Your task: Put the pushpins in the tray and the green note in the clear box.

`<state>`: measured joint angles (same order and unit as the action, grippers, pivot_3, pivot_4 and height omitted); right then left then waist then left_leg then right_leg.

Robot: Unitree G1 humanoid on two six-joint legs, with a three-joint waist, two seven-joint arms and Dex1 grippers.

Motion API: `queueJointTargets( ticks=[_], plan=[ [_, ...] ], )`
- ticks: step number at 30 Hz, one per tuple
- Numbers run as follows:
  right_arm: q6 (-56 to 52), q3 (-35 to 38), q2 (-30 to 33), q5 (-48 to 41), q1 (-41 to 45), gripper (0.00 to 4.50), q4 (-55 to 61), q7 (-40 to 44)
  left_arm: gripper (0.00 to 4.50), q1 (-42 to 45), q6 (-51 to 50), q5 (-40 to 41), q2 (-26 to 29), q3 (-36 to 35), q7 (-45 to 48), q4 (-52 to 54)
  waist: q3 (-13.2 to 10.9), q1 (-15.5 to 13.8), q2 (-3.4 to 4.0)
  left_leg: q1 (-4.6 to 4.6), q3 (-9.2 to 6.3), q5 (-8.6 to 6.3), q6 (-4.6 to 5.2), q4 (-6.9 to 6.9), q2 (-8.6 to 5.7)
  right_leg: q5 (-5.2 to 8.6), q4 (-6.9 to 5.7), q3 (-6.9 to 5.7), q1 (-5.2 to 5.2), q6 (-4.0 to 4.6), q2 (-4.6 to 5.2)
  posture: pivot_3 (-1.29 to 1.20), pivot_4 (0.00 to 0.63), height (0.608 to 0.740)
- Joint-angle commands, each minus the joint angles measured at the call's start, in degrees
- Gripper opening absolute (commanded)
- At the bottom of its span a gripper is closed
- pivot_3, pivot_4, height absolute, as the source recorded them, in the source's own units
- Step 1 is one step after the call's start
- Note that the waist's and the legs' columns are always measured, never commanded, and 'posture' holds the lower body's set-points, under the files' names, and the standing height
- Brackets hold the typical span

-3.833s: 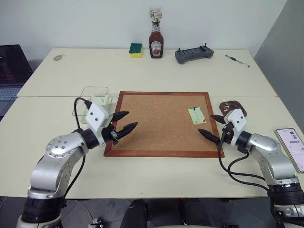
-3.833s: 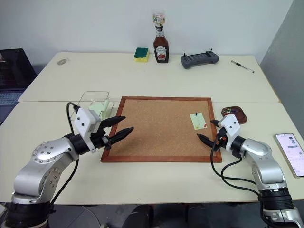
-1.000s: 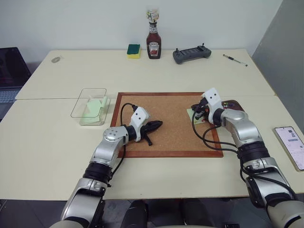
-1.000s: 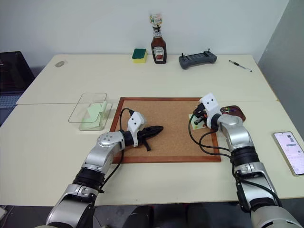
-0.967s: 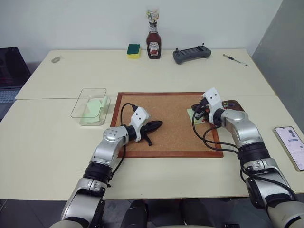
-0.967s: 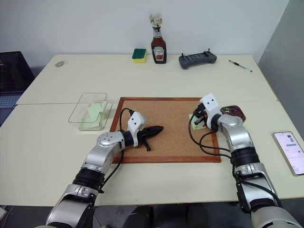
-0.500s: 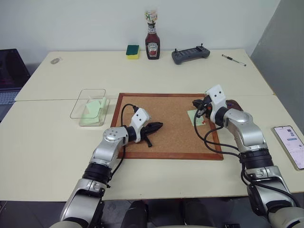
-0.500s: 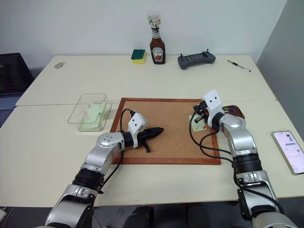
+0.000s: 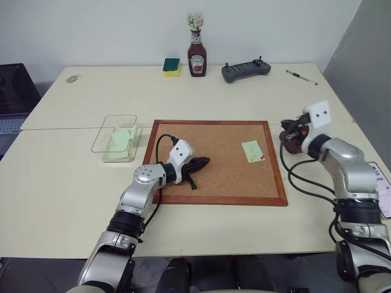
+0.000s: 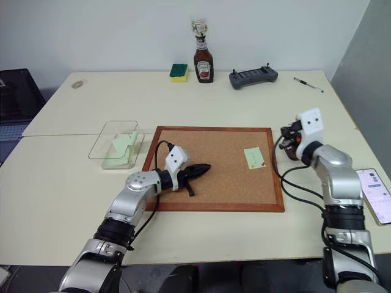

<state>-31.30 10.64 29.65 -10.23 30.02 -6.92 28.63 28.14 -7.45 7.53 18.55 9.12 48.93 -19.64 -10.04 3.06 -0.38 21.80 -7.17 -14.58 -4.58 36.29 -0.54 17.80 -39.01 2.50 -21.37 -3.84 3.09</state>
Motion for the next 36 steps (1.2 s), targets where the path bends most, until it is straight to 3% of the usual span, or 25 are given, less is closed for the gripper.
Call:
queueJointTargets(
  ticks=[1, 16, 27, 32, 34, 36],
  plan=[
    [-4.2, 3.5, 2.9, 0.0, -0.7, 0.08, 0.8, -3.0, 0.00, -1.9, -1.9, -1.3, -0.2, 1.7, 0.0, -1.1, 0.1, 0.1, 0.10, -0.01, 0.04, 0.00, 0.00, 0.00, 0.00, 0.00, -0.02, 0.04, 0.00, 0.00, 0.00, 0.00, 0.150, 0.740],
    [-4.8, -1.0, 4.0, 1.0, 1.2, 0.08, -5.3, -2.4, 0.00, -1.8, -1.9, -1.5, -0.2, 2.7, 0.9, -0.9, 0.1, 0.1, 0.20, -0.02, 0.04, 0.00, 0.00, 0.01, 0.00, 0.00, 0.00, 0.03, 0.02, 0.00, 0.00, 0.00, 0.150, 0.740],
    [-0.2, -3.1, 3.9, 2.5, 5.0, 2.23, -10.5, -2.4, 0.00, -2.8, -2.4, -1.6, 0.8, 3.0, 1.7, 0.1, 0.1, 0.1, 0.20, 0.00, 0.05, 0.00, 0.00, 0.00, 0.00, 0.00, 0.03, 0.02, 0.02, 0.00, 0.00, 0.00, 0.150, 0.740],
    [-0.2, -1.1, 4.4, 0.3, 3.8, 3.27, -6.7, -1.5, 0.00, -2.9, -2.5, -1.6, 1.0, 2.9, 1.7, 0.3, 0.1, 0.1, 0.20, 0.00, 0.05, 0.00, 0.00, 0.00, 0.00, 0.00, 0.03, 0.02, 0.02, 0.00, 0.00, 0.00, 0.150, 0.740],
    [-1.2, -1.6, 6.6, -1.7, 0.5, 3.69, -1.6, 3.8, 0.00, -3.1, -2.5, -1.5, 1.1, 2.8, 1.7, 0.4, 0.1, 0.1, 0.20, 0.00, 0.04, 0.00, 0.00, 0.00, 0.01, 0.00, 0.03, 0.02, 0.02, 0.00, 0.00, 0.00, 0.150, 0.740],
    [-1.9, -1.6, 7.9, -4.4, -2.4, 3.69, 2.9, 8.2, 0.00, -3.1, -2.6, -1.4, 1.2, 2.8, 2.0, 0.4, 0.1, 0.1, 0.20, 0.01, 0.03, 0.00, 0.00, -0.01, 0.02, 0.00, 0.04, 0.01, 0.01, 0.00, -0.01, 0.00, 0.150, 0.740]
  ],
)
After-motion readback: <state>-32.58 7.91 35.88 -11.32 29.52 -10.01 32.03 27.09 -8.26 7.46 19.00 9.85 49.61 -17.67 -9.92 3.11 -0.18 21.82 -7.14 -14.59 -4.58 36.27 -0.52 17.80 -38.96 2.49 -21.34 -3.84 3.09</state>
